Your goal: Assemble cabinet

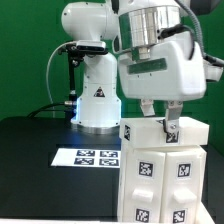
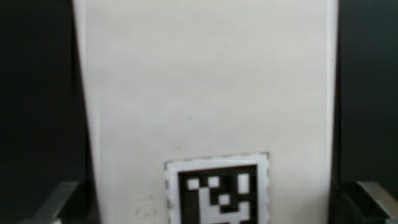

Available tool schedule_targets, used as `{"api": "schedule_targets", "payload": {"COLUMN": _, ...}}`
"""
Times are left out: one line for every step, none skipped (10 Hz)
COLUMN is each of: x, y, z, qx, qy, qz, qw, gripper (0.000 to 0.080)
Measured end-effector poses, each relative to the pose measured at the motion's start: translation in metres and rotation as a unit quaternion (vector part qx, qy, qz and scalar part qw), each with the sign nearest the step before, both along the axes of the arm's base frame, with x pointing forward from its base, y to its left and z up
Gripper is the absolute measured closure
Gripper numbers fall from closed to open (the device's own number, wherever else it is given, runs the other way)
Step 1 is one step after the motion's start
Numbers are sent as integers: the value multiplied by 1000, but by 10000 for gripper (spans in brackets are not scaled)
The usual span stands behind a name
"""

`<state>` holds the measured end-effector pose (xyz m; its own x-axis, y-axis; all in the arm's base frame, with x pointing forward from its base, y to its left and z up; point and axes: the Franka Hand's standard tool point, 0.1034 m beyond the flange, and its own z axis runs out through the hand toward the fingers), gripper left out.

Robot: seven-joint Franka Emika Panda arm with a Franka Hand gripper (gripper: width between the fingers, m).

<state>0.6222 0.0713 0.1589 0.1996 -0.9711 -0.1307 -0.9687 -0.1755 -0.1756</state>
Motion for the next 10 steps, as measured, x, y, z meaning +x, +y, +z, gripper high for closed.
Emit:
{"api": "schedule_targets", "payload": {"x": 0, "y": 0, "z": 0, "qx": 2, "qy": -3, "qz": -1, "qw": 1000, "gripper": 245}}
{"api": "schedule_targets", "payload": {"x": 0, "y": 0, "z": 0, "qx": 1, "qy": -3, "qz": 2, "qw": 1000, "gripper": 244}}
{"api": "schedule_targets", "payload": {"x": 0, "y": 0, "z": 0, "qx": 0, "qy": -4, "qz": 10, "qw": 1000, "gripper": 244}}
{"api": "schedule_targets", "payload": {"x": -1, "y": 2, "z": 1, "qx": -3, "qy": -4, "qz": 38, "qw": 999, "gripper": 88}}
{"api": "schedule_targets", "payload": {"x": -4, "y": 6, "z": 9, "qx": -1, "qy": 2, "qz": 77, "qw": 997, "gripper": 28}}
{"api": "schedule_targets", "payload": {"x": -7, "y": 9, "z": 18, "qx": -3, "qy": 3, "qz": 129, "qw": 992, "gripper": 28}}
{"api": "schedule_targets", "payload": {"x": -9, "y": 11, "z": 24, "qx": -16, "qy": -1, "qz": 224, "qw": 975, "gripper": 4}}
{"api": "schedule_targets", "payload": {"x": -9, "y": 14, "z": 25, "qx": -21, "qy": -2, "qz": 281, "qw": 959, "gripper": 1}}
{"api": "schedule_targets", "payload": {"x": -9, "y": 13, "z": 24, "qx": -24, "qy": -9, "qz": 310, "qw": 950, "gripper": 1}}
{"api": "schedule_targets", "payload": {"x": -9, "y": 13, "z": 24, "qx": -29, "qy": -16, "qz": 348, "qw": 937, "gripper": 2}}
